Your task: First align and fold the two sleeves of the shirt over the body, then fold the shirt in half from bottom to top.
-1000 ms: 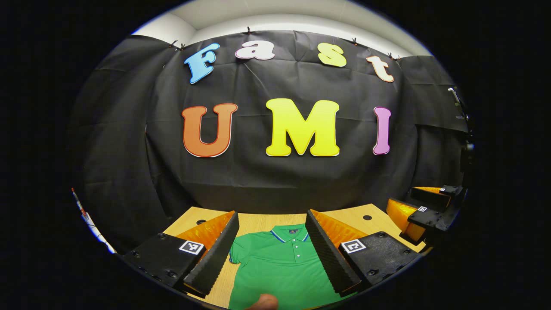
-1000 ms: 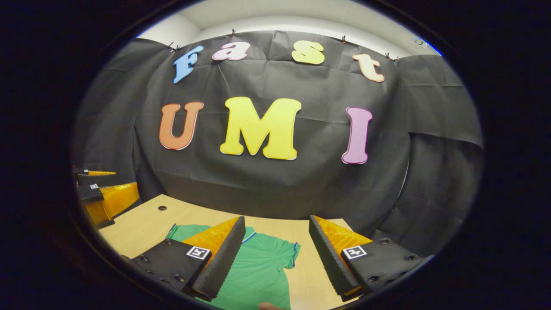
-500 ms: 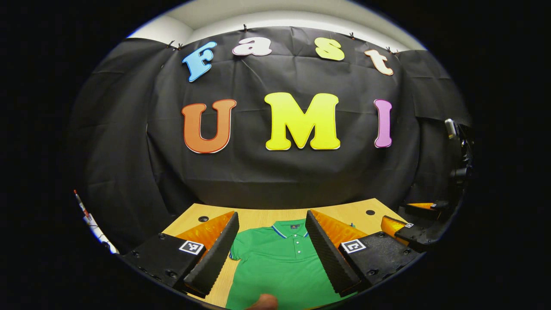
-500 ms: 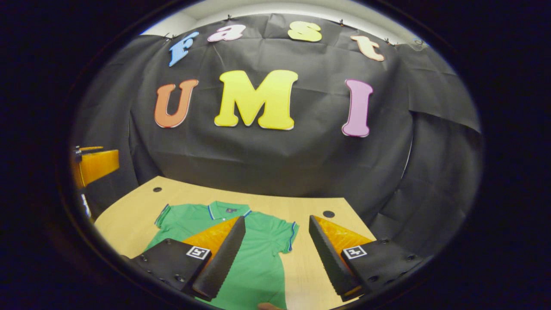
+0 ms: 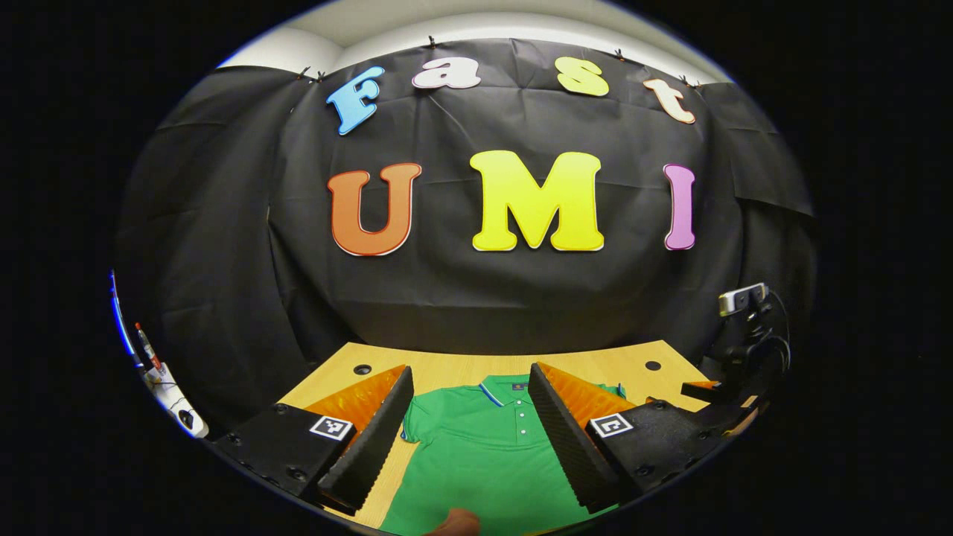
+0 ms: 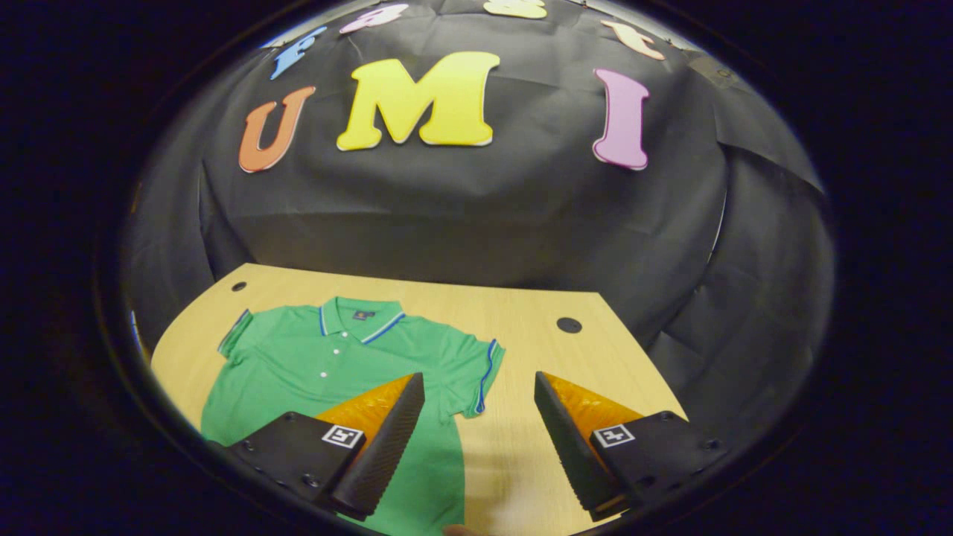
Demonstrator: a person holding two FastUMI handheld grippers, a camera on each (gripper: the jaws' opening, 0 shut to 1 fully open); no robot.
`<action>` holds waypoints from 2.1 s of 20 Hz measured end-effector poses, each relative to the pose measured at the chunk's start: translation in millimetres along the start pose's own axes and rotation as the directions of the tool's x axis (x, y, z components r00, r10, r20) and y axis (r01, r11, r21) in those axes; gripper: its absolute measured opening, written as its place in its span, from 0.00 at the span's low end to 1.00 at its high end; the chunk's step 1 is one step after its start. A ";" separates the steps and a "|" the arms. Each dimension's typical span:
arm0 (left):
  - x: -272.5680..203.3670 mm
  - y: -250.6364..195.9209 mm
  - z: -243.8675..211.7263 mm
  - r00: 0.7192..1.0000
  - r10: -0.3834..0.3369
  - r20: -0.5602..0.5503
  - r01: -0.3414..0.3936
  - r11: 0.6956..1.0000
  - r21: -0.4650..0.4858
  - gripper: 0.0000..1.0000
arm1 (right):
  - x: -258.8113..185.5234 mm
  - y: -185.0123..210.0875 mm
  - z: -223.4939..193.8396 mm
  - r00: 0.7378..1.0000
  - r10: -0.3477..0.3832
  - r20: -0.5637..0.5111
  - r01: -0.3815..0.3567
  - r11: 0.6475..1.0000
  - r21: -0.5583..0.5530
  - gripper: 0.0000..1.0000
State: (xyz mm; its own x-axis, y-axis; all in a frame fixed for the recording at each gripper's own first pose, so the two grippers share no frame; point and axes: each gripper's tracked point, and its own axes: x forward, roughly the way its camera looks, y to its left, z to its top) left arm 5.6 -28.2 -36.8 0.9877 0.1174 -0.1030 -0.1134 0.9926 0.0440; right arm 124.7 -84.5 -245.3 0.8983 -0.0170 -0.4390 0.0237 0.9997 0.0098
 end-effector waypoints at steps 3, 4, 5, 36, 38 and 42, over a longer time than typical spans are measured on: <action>-1.9 4.2 -5.2 0.999 0.037 -0.015 -0.036 0.999 0.016 1.00 | 42.1 -2.6 -20.6 0.997 0.003 -0.079 0.000 1.000 0.030 0.96; -4.1 6.9 -9.3 0.998 0.052 -0.026 -0.051 0.998 0.021 1.00 | 55.5 -3.9 -28.2 0.995 0.002 -0.103 0.001 0.999 0.033 0.94; -5.8 9.8 -12.6 0.997 0.067 -0.037 -0.066 0.998 0.025 1.00 | 67.8 -4.2 -35.8 0.992 0.003 -0.128 0.001 0.999 0.035 0.94; -48.2 62.8 -66.3 0.964 0.203 -0.173 -0.197 0.979 0.050 1.00 | 124.6 1.0 -52.1 0.958 0.046 -0.282 -0.013 0.993 0.118 0.05; -51.3 67.0 -61.8 0.965 0.207 -0.163 -0.202 0.978 0.045 1.00 | 116.2 9.4 -32.7 0.971 0.060 -0.232 -0.039 0.995 0.096 0.03; -55.3 75.8 -58.4 0.965 0.217 -0.148 -0.215 0.976 0.032 1.00 | 97.8 46.8 -2.9 0.979 0.125 -0.161 -0.120 0.992 0.035 0.03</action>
State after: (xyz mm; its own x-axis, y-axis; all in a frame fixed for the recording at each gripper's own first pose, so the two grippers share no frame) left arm -63.9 42.3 -85.8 0.9123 0.3337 -0.2373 -0.3197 0.9426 0.0965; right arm 212.5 -39.3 -290.4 0.8116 0.1110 -0.5736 -0.0693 0.9931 0.0942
